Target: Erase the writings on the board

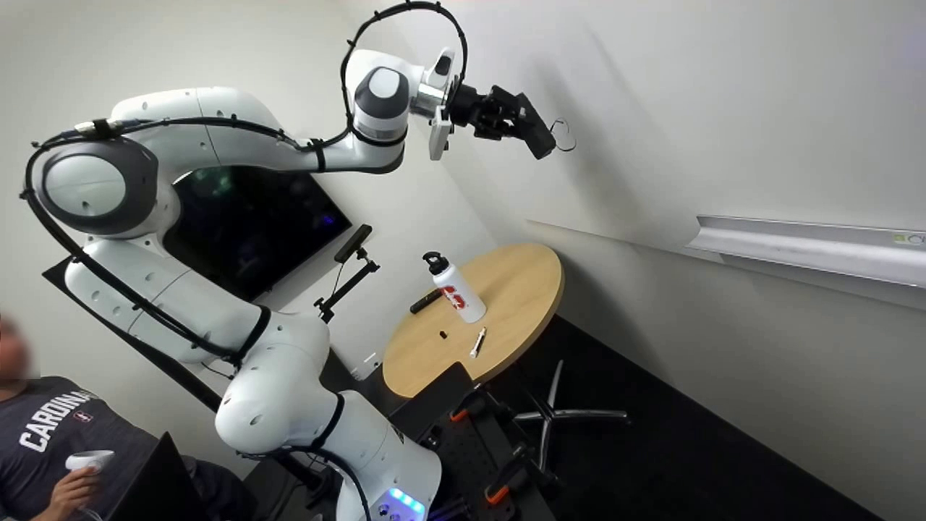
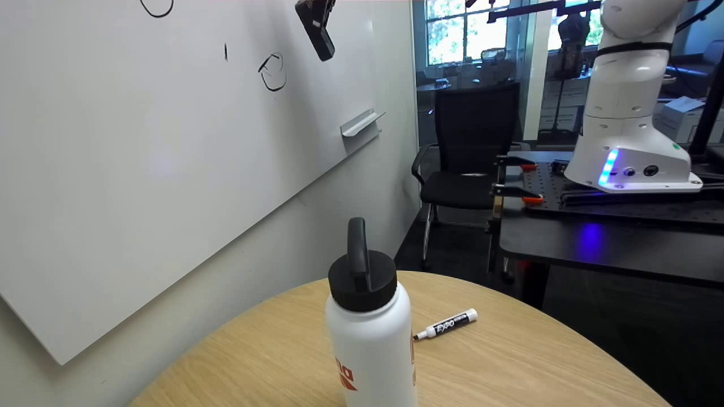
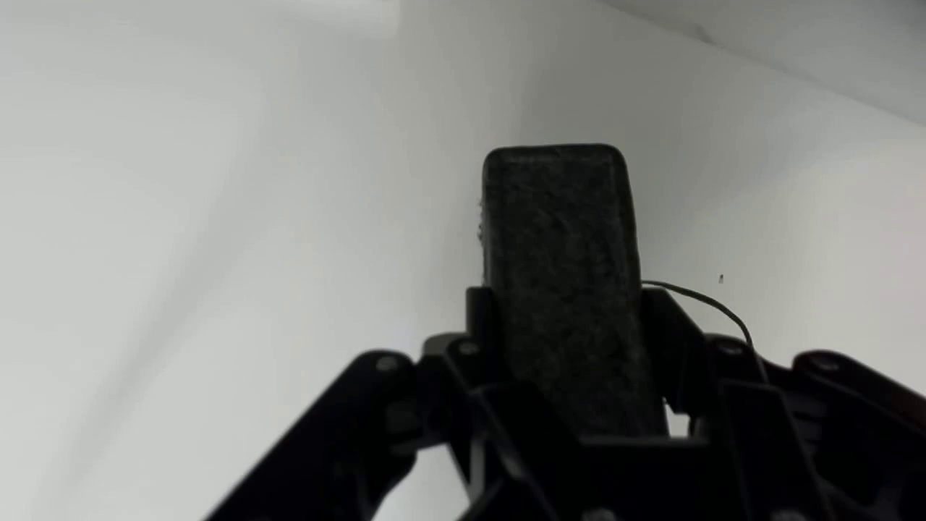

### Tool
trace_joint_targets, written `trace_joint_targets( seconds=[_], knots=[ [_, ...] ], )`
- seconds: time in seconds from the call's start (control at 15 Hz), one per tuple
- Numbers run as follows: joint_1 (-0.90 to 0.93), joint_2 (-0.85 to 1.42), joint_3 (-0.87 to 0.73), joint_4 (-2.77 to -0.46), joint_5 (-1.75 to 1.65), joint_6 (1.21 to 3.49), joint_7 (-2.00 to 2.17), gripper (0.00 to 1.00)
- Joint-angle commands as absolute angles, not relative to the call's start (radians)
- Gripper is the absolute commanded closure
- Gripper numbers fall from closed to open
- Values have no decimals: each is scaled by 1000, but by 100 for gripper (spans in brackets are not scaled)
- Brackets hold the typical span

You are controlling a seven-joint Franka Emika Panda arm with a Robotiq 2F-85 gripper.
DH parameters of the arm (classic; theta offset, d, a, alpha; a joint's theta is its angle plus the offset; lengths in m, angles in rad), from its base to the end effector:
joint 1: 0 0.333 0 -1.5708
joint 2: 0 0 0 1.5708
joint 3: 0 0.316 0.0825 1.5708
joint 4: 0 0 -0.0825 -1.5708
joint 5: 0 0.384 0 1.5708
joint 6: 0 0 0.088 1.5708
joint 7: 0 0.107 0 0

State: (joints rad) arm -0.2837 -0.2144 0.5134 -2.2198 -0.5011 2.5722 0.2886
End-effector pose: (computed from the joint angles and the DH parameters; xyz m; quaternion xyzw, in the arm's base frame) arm 0.5137 0.1421 0.5115 0.9284 0.1471 0.2999 0.1629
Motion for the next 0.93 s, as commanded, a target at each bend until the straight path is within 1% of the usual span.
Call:
trace_joint_targets(
  seconds=[0.0,0.13,0.2,0.67,0.73,0.87],
  knots=[
    [-171,-195,408,-2209,-544,2561,323,47],
    [-166,-184,401,-2203,-543,2561,322,47],
    [-165,-170,401,-2197,-540,2567,326,72],
    [-68,-86,295,-2156,-665,2620,525,72],
    [-115,-75,339,-2148,-688,2627,561,72],
    [-109,-45,337,-2129,-734,2635,627,72]
  ],
)
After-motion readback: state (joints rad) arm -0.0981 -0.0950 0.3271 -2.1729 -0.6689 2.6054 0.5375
